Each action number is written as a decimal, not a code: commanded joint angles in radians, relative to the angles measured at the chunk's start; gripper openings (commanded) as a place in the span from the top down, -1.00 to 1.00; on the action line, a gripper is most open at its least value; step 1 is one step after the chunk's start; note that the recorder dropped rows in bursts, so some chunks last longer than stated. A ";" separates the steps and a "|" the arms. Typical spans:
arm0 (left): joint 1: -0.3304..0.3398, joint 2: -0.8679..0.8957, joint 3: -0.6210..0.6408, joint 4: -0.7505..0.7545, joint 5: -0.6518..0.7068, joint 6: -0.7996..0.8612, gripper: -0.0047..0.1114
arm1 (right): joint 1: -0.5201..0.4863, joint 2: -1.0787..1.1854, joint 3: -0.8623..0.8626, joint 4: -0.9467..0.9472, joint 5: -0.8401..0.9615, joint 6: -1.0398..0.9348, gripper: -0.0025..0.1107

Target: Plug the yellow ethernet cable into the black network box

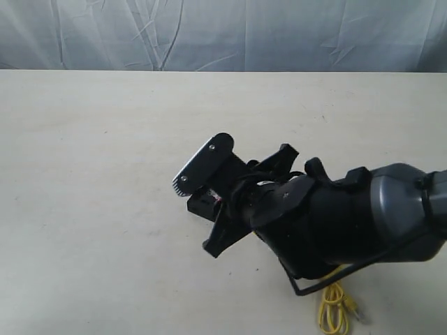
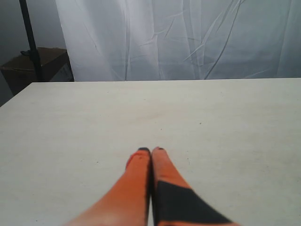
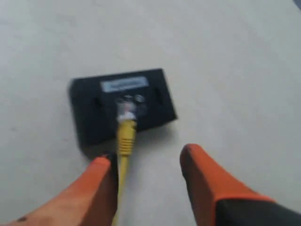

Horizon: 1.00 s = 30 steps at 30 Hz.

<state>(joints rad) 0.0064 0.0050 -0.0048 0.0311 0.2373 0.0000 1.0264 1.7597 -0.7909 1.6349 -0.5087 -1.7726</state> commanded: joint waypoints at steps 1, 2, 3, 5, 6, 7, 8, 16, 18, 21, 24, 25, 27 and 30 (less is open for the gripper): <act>-0.010 -0.005 0.005 0.000 0.002 0.000 0.92 | 0.002 -0.010 -0.036 0.110 -0.241 -0.143 0.16; -0.010 -0.005 0.005 0.000 0.002 0.000 0.92 | 0.005 -0.010 -0.044 0.110 -0.251 -0.149 0.16; -0.010 -0.005 0.005 0.000 0.002 0.000 0.92 | 0.011 -0.010 -0.054 0.110 -0.258 -0.164 0.16; -0.010 -0.005 0.005 0.000 0.002 0.000 0.92 | 0.038 -0.010 -0.064 0.110 -0.261 -0.169 0.16; -0.010 -0.005 0.005 0.000 0.002 0.000 0.92 | 0.056 -0.010 -0.071 0.110 -0.263 -0.169 0.16; -0.010 -0.005 0.005 0.000 0.002 0.000 0.92 | 0.077 -0.008 -0.074 0.110 -0.268 -0.169 0.16; -0.010 -0.005 0.005 0.000 0.002 0.000 0.92 | 0.094 -0.005 -0.078 0.110 -0.273 -0.169 0.16; -0.010 -0.005 0.005 0.000 0.002 0.000 0.92 | 0.107 0.013 -0.190 0.110 -0.567 -0.314 0.40; -0.010 -0.005 0.005 0.000 0.002 0.000 0.92 | 0.084 0.015 -0.232 0.110 -0.689 -0.343 0.40; -0.010 -0.005 0.005 0.000 0.002 0.000 0.92 | 0.035 0.015 -0.267 0.110 -0.712 -0.343 0.40; -0.010 -0.005 0.005 0.000 0.002 0.000 0.92 | 0.009 0.026 -0.259 0.110 -0.712 -0.343 0.40; -0.010 -0.005 0.005 0.000 0.002 0.000 0.92 | 0.009 0.036 -0.257 0.110 -0.712 -0.343 0.40; -0.010 -0.005 0.005 0.000 0.002 0.000 0.92 | 0.009 0.058 -0.257 0.110 -0.712 -0.343 0.42; -0.010 -0.005 0.005 0.000 0.002 0.000 0.92 | 0.009 0.057 -0.257 0.110 -0.479 -0.341 0.53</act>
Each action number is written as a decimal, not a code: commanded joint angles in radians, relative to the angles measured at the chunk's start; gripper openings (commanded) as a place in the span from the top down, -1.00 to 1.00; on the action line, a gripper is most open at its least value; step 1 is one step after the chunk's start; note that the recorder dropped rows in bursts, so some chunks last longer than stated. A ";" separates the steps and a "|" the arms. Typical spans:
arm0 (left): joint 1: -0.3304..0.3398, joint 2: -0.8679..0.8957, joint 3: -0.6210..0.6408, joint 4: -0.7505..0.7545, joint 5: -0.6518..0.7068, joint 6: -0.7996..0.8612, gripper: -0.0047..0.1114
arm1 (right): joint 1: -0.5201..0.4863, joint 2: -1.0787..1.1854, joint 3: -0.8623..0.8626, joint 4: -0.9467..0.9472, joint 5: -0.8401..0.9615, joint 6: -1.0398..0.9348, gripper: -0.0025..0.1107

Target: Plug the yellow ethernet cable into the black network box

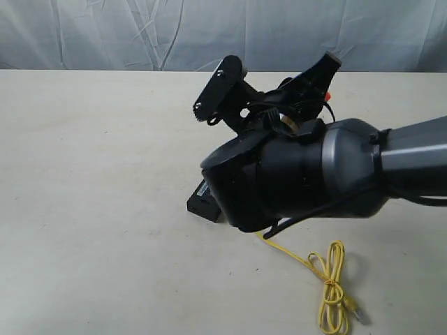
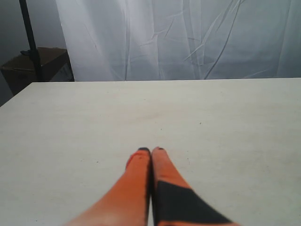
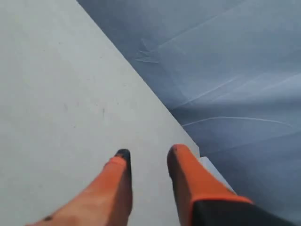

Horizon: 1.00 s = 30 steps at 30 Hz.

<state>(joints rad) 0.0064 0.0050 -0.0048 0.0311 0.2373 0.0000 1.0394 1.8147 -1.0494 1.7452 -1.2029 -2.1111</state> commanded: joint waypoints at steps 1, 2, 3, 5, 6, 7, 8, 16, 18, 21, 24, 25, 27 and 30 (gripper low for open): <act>-0.010 -0.005 0.005 0.000 0.002 0.000 0.92 | -0.004 0.000 0.002 -0.001 0.335 -0.003 0.59; -0.010 -0.005 0.005 0.000 0.002 0.000 0.92 | -0.004 -0.004 0.002 -0.001 0.438 -0.003 0.66; -0.010 -0.005 0.005 0.000 0.002 0.000 0.92 | -0.004 -0.009 0.002 -0.001 0.589 -0.003 0.78; -0.010 -0.005 0.005 0.000 0.002 0.000 0.92 | -0.004 -0.017 0.002 -0.001 0.777 -0.003 0.96; -0.010 -0.005 0.005 0.000 0.002 0.000 0.92 | -0.004 -0.022 0.002 -0.001 0.856 -0.003 0.96; -0.010 -0.005 0.005 0.000 0.002 0.000 0.92 | -0.004 -0.028 0.002 -0.001 0.967 -0.003 0.96; -0.010 -0.005 0.005 0.000 0.002 0.000 0.92 | -0.004 -0.030 0.002 -0.001 1.009 -0.003 0.96; -0.010 -0.005 0.005 0.000 0.002 0.000 0.92 | -0.043 -0.060 -0.057 -0.660 2.087 0.518 0.97; -0.010 -0.005 0.005 0.000 0.002 0.000 0.92 | -0.064 -0.063 -0.132 -1.097 2.153 0.982 0.97; -0.010 -0.005 0.005 0.000 0.002 0.000 0.92 | -0.074 -0.065 -0.183 -1.776 1.986 1.844 0.97; -0.010 -0.005 0.005 0.000 0.002 0.000 0.92 | -0.035 -0.060 -0.172 -2.209 1.978 2.241 0.97; -0.010 -0.005 0.005 0.000 0.002 0.000 0.92 | -0.014 -0.056 -0.165 -2.282 1.986 2.315 0.97; -0.010 -0.005 0.005 0.000 0.002 0.000 0.92 | 0.033 -0.043 -0.139 -2.414 2.011 2.426 0.97; -0.010 -0.005 0.005 0.000 0.002 0.000 0.92 | 0.102 -0.008 -0.091 -2.664 2.085 2.680 0.97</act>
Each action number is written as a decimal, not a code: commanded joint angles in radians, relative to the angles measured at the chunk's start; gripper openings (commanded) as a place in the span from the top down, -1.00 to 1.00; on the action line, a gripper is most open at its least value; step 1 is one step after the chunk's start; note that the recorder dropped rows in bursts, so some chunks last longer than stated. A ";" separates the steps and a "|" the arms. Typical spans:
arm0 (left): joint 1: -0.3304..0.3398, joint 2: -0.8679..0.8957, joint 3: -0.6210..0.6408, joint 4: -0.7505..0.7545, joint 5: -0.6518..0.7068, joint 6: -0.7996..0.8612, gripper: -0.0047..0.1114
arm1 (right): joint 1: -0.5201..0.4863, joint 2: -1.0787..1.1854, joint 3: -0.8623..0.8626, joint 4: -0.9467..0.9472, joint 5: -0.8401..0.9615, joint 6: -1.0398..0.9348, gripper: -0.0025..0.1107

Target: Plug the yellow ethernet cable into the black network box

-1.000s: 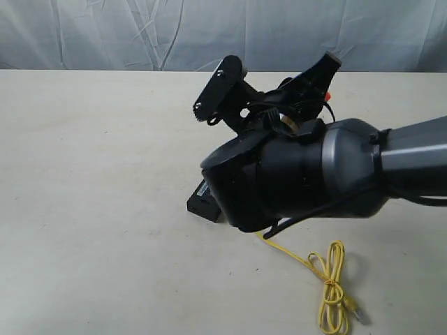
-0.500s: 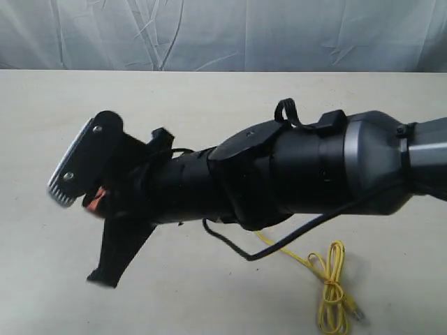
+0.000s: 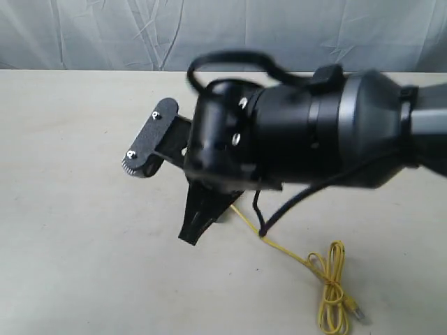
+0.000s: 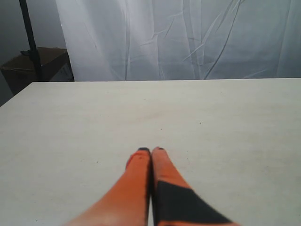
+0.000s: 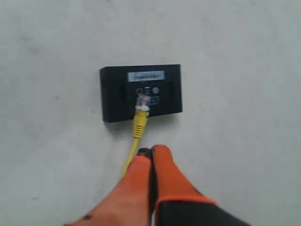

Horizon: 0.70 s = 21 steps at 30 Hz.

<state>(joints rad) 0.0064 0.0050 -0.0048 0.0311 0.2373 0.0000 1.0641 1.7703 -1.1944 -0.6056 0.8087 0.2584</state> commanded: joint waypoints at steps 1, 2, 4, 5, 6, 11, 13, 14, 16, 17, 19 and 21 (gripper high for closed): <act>-0.010 -0.005 0.005 0.000 0.002 0.000 0.92 | 0.095 0.053 0.071 -0.378 0.107 0.381 0.97; -0.010 -0.005 0.005 0.000 0.002 0.000 0.92 | 0.107 0.068 0.082 -0.417 0.125 0.421 0.97; -0.010 -0.005 0.005 0.000 0.002 0.000 0.92 | 0.119 0.106 0.092 -0.448 0.118 0.470 0.97; -0.010 -0.005 0.005 0.000 0.002 0.000 0.92 | 0.120 0.124 0.092 -0.445 0.110 0.475 0.97; -0.010 -0.005 0.005 0.000 0.002 0.000 0.92 | 0.123 0.141 0.092 -0.447 0.100 0.475 0.97; -0.010 -0.005 0.005 0.000 0.002 0.000 0.92 | 0.123 0.188 0.092 -0.465 0.081 0.479 0.73; -0.010 -0.005 0.005 0.000 0.002 0.000 0.92 | 0.123 0.198 0.092 -0.465 0.083 0.482 0.51; -0.010 -0.005 0.005 0.000 0.002 0.000 0.92 | 0.123 0.204 0.092 -0.465 0.081 0.485 0.38; -0.010 -0.005 0.005 0.000 0.002 0.000 0.92 | 0.123 0.217 0.092 -0.480 0.076 0.512 0.22; -0.010 -0.005 0.005 0.000 0.002 0.000 0.92 | 0.123 0.225 0.092 -0.491 0.078 0.535 0.20; -0.010 -0.005 0.005 0.000 0.002 0.000 0.92 | 0.123 0.237 0.092 -0.500 0.082 0.551 0.20; -0.010 -0.005 0.005 0.000 0.002 0.000 0.92 | 0.123 0.249 0.092 -0.510 0.087 0.573 0.20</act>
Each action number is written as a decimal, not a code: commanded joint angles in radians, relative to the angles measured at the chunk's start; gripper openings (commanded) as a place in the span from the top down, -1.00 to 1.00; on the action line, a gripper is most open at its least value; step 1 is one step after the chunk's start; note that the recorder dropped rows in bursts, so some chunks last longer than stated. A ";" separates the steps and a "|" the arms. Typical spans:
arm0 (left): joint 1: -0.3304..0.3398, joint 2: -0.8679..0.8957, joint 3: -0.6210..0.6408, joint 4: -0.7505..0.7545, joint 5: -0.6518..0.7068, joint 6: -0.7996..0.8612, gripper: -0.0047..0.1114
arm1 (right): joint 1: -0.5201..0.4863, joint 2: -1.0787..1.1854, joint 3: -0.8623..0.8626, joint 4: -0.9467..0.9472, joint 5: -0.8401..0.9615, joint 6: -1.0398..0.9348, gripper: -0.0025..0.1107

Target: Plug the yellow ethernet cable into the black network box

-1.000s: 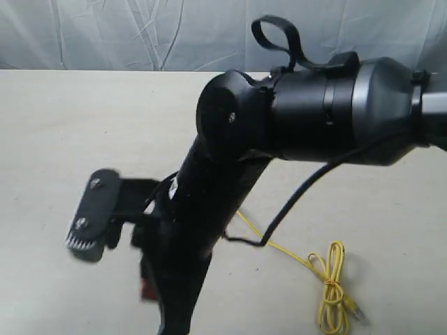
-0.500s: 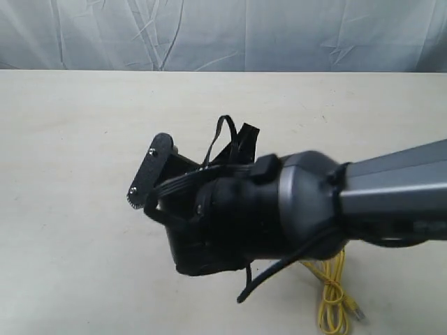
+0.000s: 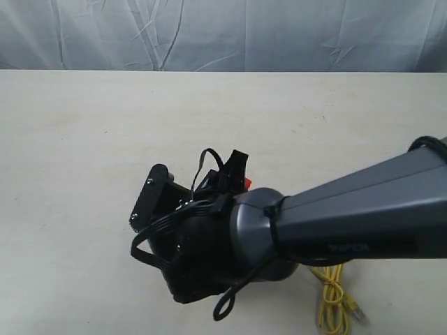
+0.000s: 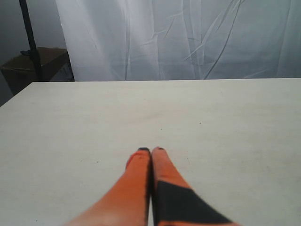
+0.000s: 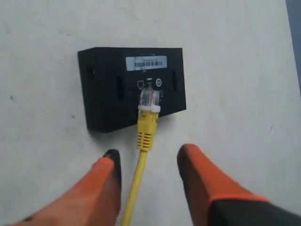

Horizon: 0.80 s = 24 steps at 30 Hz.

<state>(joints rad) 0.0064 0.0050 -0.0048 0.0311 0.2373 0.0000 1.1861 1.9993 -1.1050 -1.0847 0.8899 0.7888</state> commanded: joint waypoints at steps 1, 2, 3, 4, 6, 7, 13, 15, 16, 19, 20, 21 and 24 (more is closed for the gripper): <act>-0.010 -0.005 0.005 0.000 0.002 0.000 0.92 | 0.002 0.030 0.003 -0.031 0.005 0.052 0.20; -0.010 -0.005 0.005 0.000 0.002 0.000 0.92 | 0.002 0.036 0.003 -0.031 0.010 0.055 0.18; -0.010 -0.005 0.005 0.000 0.002 0.000 0.92 | 0.003 0.042 0.003 -0.029 0.018 0.060 0.14; -0.010 -0.005 0.005 0.000 0.002 0.000 0.92 | 0.003 0.052 0.003 -0.029 0.026 0.069 0.10; -0.010 -0.005 0.005 0.000 0.002 0.000 0.92 | 0.003 0.067 0.003 -0.037 0.034 0.078 0.02; -0.010 -0.005 0.005 0.000 0.002 0.000 0.92 | 0.003 0.076 0.003 -0.045 0.034 0.078 0.02; -0.010 -0.005 0.005 0.000 0.002 0.000 0.92 | 0.001 0.113 0.003 -0.143 0.048 0.164 0.02; -0.010 -0.005 0.005 0.000 0.002 0.000 0.92 | 0.001 0.126 0.001 -0.172 0.069 0.182 0.02; -0.010 -0.005 0.005 0.000 0.002 0.000 0.92 | 0.001 0.131 0.001 -0.185 0.069 0.187 0.02; -0.010 -0.005 0.005 0.000 0.002 0.000 0.92 | 0.001 0.146 0.001 -0.215 0.067 0.217 0.05; -0.010 -0.005 0.005 0.000 0.002 0.000 0.92 | 0.001 0.151 0.001 -0.223 0.067 0.222 0.11; -0.010 -0.005 0.005 0.000 0.002 0.000 0.92 | 0.001 0.156 0.001 -0.228 0.070 0.226 0.21; -0.010 -0.005 0.005 0.000 0.002 0.000 0.92 | 0.001 0.156 0.001 -0.225 0.090 0.228 0.69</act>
<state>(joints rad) 0.0064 0.0050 -0.0048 0.0311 0.2373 0.0000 1.1868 2.1557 -1.1050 -1.2967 0.9469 1.0051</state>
